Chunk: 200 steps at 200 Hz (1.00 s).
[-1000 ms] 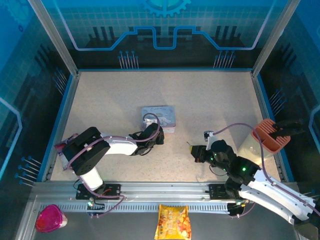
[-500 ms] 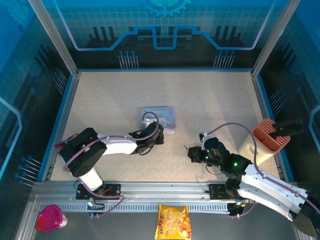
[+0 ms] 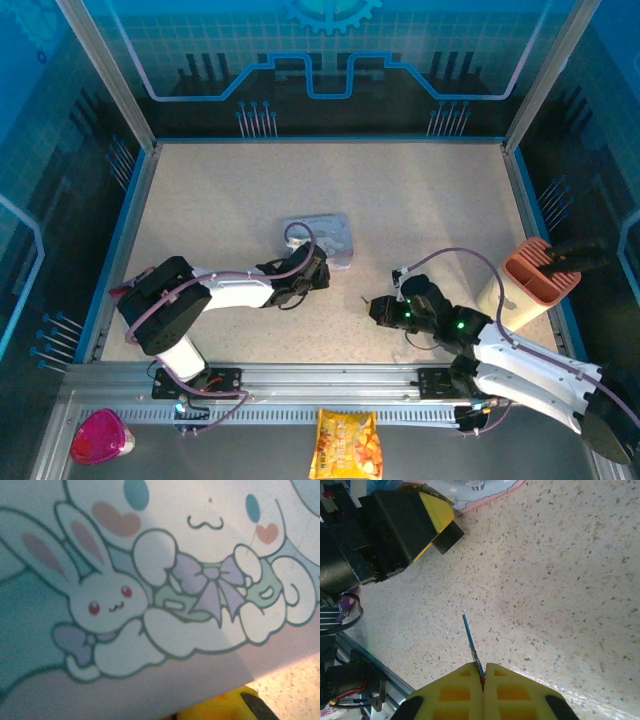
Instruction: Unlock the padlock with the key
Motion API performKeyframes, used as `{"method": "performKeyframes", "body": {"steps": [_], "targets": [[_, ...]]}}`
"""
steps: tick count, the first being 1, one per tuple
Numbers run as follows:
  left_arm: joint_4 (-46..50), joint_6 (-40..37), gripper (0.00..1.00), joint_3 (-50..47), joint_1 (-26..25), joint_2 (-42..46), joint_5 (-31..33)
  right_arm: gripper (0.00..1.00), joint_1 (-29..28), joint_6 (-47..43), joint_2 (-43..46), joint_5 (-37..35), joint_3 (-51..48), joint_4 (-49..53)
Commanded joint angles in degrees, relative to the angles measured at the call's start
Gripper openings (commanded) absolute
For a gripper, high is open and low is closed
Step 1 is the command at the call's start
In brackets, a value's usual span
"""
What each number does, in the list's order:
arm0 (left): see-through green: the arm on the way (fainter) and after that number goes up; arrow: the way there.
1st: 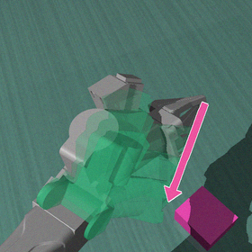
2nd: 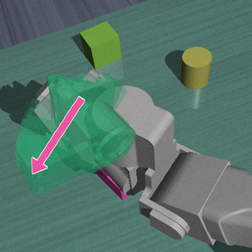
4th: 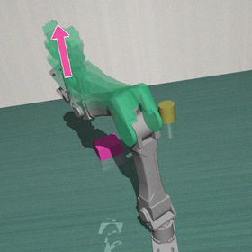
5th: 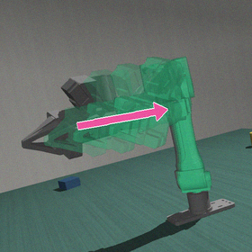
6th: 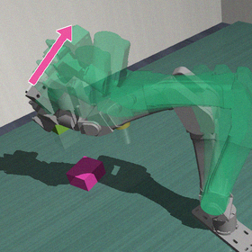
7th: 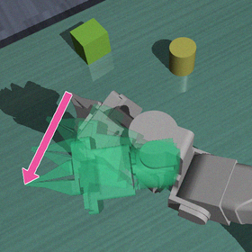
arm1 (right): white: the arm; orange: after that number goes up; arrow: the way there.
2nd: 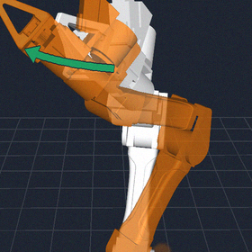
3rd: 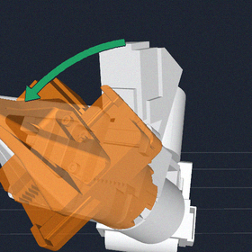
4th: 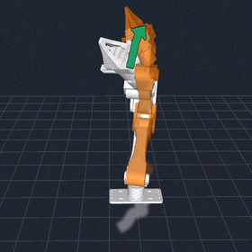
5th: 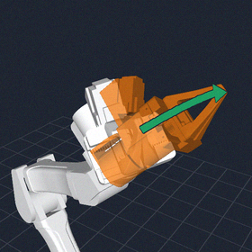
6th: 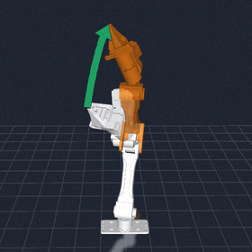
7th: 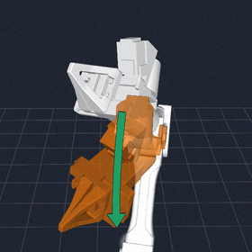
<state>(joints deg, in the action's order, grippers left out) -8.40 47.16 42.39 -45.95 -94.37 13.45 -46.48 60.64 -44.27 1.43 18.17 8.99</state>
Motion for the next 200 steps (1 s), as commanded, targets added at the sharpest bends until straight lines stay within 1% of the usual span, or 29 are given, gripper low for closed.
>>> {"method": "performKeyframes", "body": {"steps": [1, 17, 31, 49, 66, 97, 116, 155, 200], "targets": [[-1.4, 1.3, 0.13, 2.4, 0.4, 1.7, -4.6, 0.00, 0.5, 2.2, -2.3, 2.7, -1.0, -5.3], [-1.7, 1.0, 0.12, 3.0, 0.8, 1.5, -6.5, 0.00, 1.0, 3.7, -4.6, 4.6, -2.5, -10.4], [-2.4, 0.5, 0.12, 3.4, 0.9, 1.1, -7.5, 0.00, 1.4, 4.6, -6.0, 5.9, -2.6, -12.8], [-4.4, 0.6, 0.11, 3.3, 1.1, 0.4, -8.4, 0.00, 2.2, 5.1, -6.3, 6.6, -2.5, -12.8], [-7.0, 0.8, 0.10, 3.2, 1.7, -0.7, -10.7, 0.00, 3.9, 5.3, -6.3, 8.4, -2.8, -13.6], [-7.6, 0.7, 0.10, 3.8, 2.0, -1.0, -11.7, 0.00, 6.6, 6.4, -7.2, 11.6, -3.4, -15.1], [-7.8, 0.7, 0.10, 3.6, 2.2, -0.4, -12.2, 0.00, 6.7, 7.5, -9.0, 12.3, -3.6, -18.2], [-9.6, 2.2, 0.09, 2.5, 3.1, -0.1, -13.8, 0.00, 6.5, 10.2, -16.1, 14.5, -3.4, -27.9], [-12.0, 3.4, 0.09, 1.3, 3.9, 0.8, -15.3, 0.00, 5.8, 10.1, -20.5, 15.1, -1.8, -30.7]]}}
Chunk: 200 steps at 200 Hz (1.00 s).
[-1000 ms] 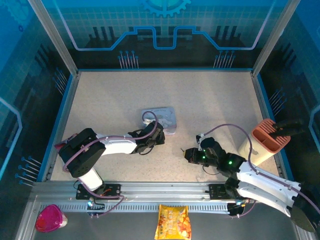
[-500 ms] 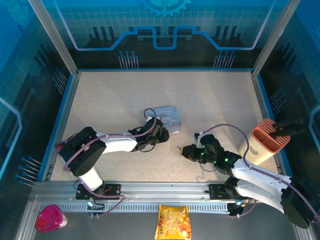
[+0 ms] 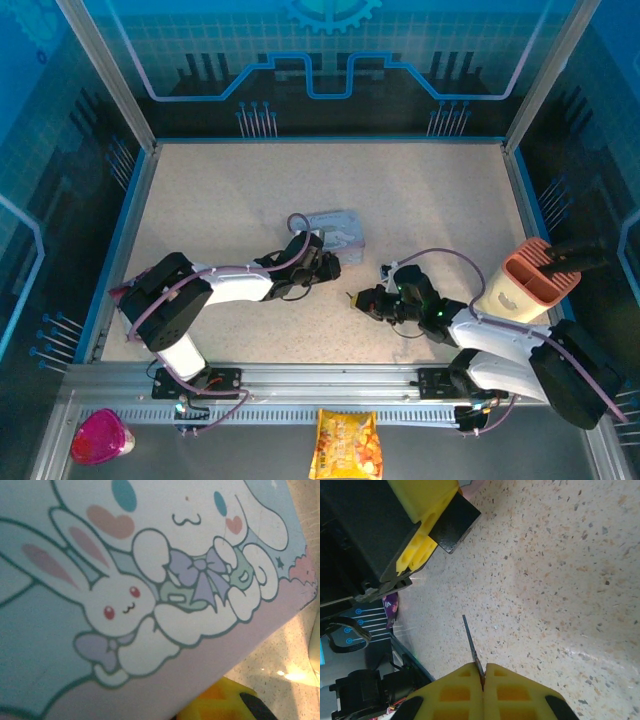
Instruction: Unlock the padlock with the key
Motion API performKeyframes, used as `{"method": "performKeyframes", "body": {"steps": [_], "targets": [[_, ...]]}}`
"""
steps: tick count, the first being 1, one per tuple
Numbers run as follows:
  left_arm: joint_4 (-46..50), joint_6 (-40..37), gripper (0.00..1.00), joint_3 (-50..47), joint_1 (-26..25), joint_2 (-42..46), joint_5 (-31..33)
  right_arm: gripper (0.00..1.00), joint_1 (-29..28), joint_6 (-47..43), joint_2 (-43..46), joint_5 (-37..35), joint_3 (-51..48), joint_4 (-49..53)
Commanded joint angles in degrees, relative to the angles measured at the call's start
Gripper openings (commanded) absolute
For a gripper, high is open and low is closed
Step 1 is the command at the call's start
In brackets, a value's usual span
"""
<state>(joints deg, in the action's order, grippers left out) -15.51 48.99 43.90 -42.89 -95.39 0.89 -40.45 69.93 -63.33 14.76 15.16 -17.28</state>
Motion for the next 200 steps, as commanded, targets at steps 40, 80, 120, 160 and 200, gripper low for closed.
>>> {"method": "performKeyframes", "body": {"steps": [40, 80, 120, 160, 200], "targets": [[-5.9, 2.1, 0.09, 0.3, 1.1, 2.7, -4.8, 0.00, -1.2, 4.6, -5.2, 2.7, -0.3, -11.8], [-7.6, 3.5, 0.08, 0.3, 1.8, 2.6, -6.7, 0.00, -1.0, 5.8, -9.4, 3.9, -0.6, -17.5], [-9.4, 4.8, 0.08, -0.2, 2.1, 2.0, -7.6, 0.00, 2.3, 8.1, -12.8, 5.6, -2.8, -25.1], [-11.0, 6.6, 0.07, -1.6, 2.9, 2.4, -8.5, 0.00, 4.2, 7.2, -12.5, 5.3, -4.0, -27.1], [-13.5, 13.1, 0.07, -3.8, 3.8, 4.1, -9.8, 0.00, 3.8, 8.2, -14.2, 4.0, -3.9, -35.3]]}}
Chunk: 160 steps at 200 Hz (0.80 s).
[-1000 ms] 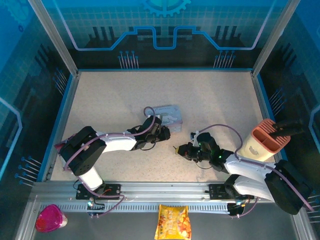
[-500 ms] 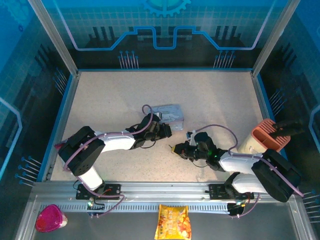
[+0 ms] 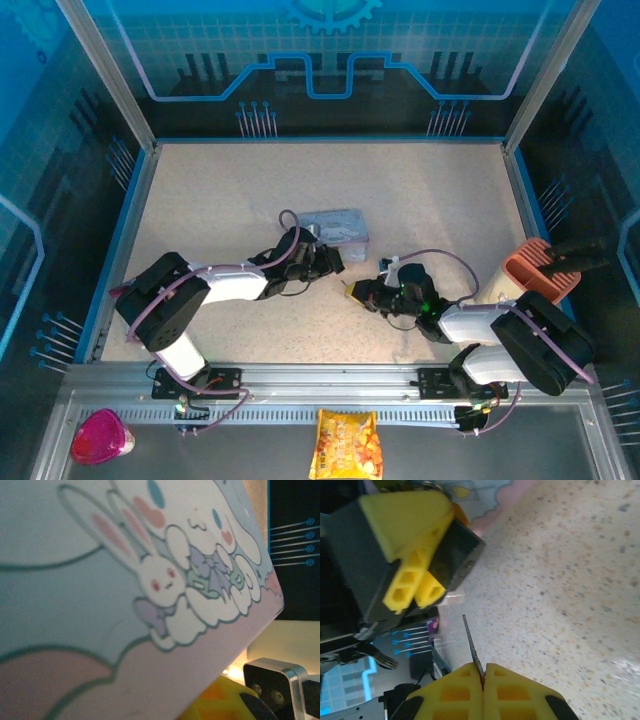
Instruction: Unlock the padlock with the key
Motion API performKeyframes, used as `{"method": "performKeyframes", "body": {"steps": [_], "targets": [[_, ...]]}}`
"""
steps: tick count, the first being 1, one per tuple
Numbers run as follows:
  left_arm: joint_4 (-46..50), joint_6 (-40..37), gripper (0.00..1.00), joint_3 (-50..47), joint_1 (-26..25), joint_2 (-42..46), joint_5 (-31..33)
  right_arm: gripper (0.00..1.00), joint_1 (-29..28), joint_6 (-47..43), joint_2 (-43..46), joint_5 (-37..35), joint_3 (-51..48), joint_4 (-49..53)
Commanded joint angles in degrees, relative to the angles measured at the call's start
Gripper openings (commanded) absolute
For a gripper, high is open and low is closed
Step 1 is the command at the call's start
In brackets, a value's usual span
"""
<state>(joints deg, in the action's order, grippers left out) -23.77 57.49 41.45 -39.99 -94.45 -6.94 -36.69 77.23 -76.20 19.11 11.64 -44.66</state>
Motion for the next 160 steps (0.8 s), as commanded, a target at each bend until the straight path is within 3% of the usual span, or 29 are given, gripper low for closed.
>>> {"method": "performKeyframes", "body": {"steps": [1, 49, 128, 160], "targets": [[-5.2, 4.7, 0.07, -1.4, 0.8, 3.3, -2.0, 0.00, 0.0, 0.9, -1.3, -0.4, -0.4, -8.1], [-6.3, 6.0, 0.06, -3.2, 2.2, 5.1, -2.6, 0.00, 0.4, 1.8, -4.9, 0.4, -1.1, -13.4], [-6.5, 5.7, 0.06, -4.1, 2.3, 6.4, -3.1, 0.00, 0.4, 7.7, -19.0, 0.9, -4.0, -36.6], [-6.7, 5.8, 0.06, -4.3, 2.3, 6.4, -3.1, 0.00, -0.1, 6.9, -18.5, 0.8, -3.8, -36.8]]}}
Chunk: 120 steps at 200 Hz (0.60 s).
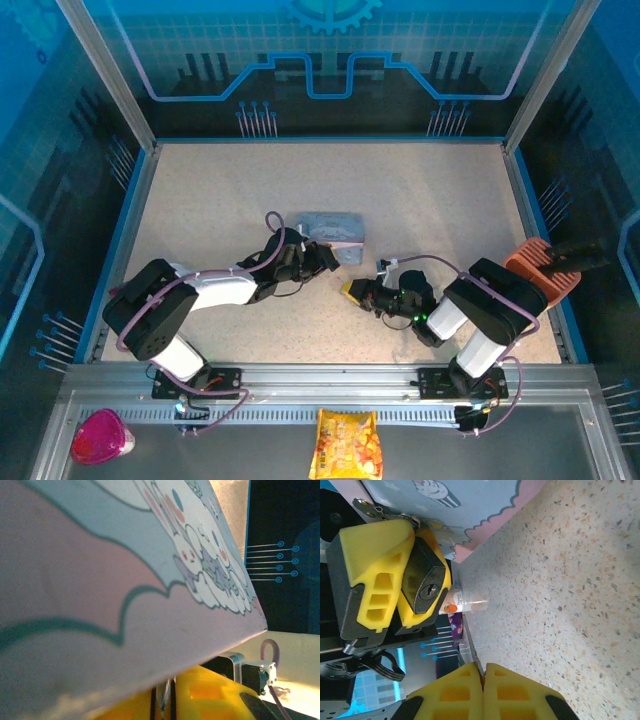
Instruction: Unlock the padlock with the key
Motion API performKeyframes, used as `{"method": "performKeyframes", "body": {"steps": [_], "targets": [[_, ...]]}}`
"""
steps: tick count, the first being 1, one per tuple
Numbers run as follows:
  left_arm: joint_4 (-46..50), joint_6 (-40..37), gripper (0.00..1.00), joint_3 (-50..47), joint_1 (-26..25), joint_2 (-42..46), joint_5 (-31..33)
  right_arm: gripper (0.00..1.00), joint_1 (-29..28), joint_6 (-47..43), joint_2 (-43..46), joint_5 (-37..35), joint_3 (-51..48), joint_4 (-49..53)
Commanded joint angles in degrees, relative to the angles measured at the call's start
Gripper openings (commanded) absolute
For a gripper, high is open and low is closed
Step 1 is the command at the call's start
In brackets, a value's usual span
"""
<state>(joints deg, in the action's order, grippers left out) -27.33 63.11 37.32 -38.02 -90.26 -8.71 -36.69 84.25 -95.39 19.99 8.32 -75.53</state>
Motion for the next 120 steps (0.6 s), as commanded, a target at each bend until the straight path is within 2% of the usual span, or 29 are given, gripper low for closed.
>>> {"method": "performKeyframes", "body": {"steps": [1, 32, 84, 120], "targets": [[-3.2, 0.2, 0.06, -0.1, 0.3, 2.2, -1.3, 0.00, -0.1, -0.2, 0.9, -0.2, -0.5, -5.9], [-3.1, 0.6, 0.06, -0.2, 0.4, 2.4, -1.5, 0.00, 0.6, -1.5, 3.9, 0.2, -0.2, -1.0], [-3.5, 2.7, 0.06, -0.4, 0.3, 3.7, -3.1, 0.00, 0.8, 0.3, -0.9, 1.0, 0.6, -6.0], [-3.5, 3.0, 0.06, -0.6, 0.3, 4.1, -3.5, 0.00, 0.9, 0.5, 0.3, 1.0, 0.5, -6.0]]}}
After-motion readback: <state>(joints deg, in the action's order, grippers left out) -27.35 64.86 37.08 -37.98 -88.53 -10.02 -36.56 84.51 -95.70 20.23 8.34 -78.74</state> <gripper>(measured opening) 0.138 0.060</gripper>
